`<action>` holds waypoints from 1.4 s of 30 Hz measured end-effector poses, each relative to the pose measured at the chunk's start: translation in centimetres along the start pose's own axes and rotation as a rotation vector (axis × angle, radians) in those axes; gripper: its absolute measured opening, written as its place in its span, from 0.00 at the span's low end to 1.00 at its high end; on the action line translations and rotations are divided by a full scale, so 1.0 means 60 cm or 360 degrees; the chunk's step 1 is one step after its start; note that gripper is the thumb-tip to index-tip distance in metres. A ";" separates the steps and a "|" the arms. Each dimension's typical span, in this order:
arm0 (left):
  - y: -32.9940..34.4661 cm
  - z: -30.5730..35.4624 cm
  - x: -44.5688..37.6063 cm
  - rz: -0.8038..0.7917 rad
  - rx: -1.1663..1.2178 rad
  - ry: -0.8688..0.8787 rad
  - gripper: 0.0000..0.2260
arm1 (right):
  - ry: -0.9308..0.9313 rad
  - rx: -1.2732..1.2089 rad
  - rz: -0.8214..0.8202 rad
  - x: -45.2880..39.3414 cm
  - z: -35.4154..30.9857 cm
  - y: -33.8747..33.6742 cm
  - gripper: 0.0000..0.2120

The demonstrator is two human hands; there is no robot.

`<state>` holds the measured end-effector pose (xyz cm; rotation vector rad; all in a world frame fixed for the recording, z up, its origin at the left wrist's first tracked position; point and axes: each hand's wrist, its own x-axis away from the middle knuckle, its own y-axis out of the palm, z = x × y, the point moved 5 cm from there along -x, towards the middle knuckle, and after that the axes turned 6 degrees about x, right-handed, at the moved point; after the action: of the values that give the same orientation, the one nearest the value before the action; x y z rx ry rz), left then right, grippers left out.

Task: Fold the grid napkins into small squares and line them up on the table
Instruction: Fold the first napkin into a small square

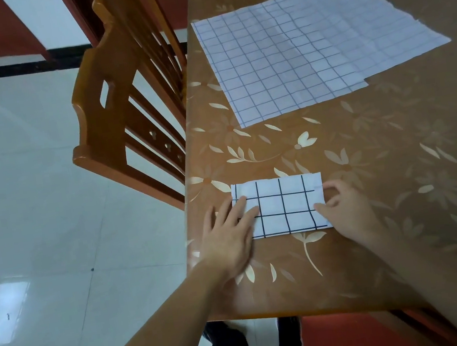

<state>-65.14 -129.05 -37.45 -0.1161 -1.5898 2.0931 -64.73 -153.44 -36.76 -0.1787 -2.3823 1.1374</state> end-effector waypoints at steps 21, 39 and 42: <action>0.017 -0.014 0.005 -0.0066 -0.0113 -0.0272 0.28 | -0.0667 0.1209 0.0154 0.005 -0.022 0.080 0.32; -0.005 -0.007 -0.011 -0.0185 -0.0123 -0.0247 0.28 | -0.1802 0.1454 0.0262 0.040 -0.013 0.006 0.06; -0.013 0.014 -0.010 -0.0093 -0.0094 -0.0196 0.30 | -0.1736 0.1402 0.0240 0.038 -0.026 0.006 0.03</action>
<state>-64.66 -129.92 -36.62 0.0395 -1.7063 2.0441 -66.01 -151.39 -35.33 0.7466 -2.3202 2.7213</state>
